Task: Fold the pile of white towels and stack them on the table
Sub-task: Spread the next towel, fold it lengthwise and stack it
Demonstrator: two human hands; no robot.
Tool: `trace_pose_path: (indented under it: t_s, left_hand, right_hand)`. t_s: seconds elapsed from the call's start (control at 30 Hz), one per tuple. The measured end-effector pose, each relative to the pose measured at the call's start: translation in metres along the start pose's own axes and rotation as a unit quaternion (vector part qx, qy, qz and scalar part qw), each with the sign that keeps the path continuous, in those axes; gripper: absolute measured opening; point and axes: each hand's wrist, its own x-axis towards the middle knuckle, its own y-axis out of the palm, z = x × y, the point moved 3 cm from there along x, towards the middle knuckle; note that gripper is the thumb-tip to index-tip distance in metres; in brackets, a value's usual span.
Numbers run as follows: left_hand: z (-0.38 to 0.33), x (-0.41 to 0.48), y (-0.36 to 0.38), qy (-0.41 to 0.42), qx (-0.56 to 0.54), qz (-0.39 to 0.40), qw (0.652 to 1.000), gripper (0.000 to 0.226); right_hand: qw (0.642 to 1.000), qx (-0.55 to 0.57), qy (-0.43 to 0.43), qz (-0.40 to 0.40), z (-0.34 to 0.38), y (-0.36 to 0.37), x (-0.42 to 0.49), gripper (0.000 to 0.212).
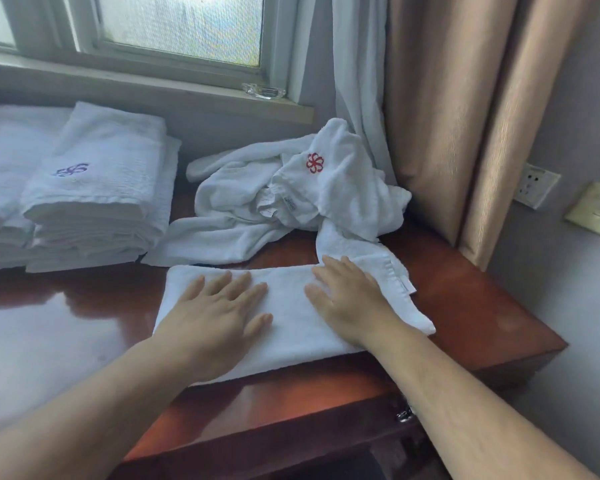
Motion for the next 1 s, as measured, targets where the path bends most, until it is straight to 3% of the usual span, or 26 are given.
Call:
trace_pose_path:
  t_s: [0.07,0.23,0.37,0.73,0.83,0.9,1.0]
  left_hand:
    - [0.005,-0.004,0.003,-0.011,0.002,0.018,1.0,0.073]
    - [0.01,-0.006,0.004,-0.015,-0.008,0.014,1.0,0.08]
    - [0.014,-0.007,0.006,-0.028,-0.017,0.002,0.999,0.069]
    - [0.052,-0.022,0.0,-0.187,-0.121,-0.006,0.975,0.061]
    - [0.059,-0.026,-0.018,-0.234,-0.213,-0.063,0.946,0.091]
    - [0.068,-0.029,-0.027,-0.292,-0.316,-0.077,0.9,0.105]
    - [0.077,-0.036,-0.034,-0.339,-0.366,-0.027,0.866,0.073]
  right_hand:
    - [0.996,-0.042,0.005,0.079,-0.003,0.013,0.001,0.07]
    - [0.996,-0.049,0.013,0.072,-0.016,0.016,0.001,0.076]
    - [0.994,-0.066,0.016,0.085,-0.017,0.018,0.002,0.086]
    - [0.992,-0.077,0.036,0.091,-0.006,0.019,-0.004,0.075]
    - [0.99,-0.084,0.055,0.095,0.003,0.022,-0.005,0.074]
    - [0.99,-0.084,0.065,0.096,0.007,0.023,-0.006,0.074]
    - [0.99,-0.085,0.063,0.093,0.015,0.026,-0.008,0.074]
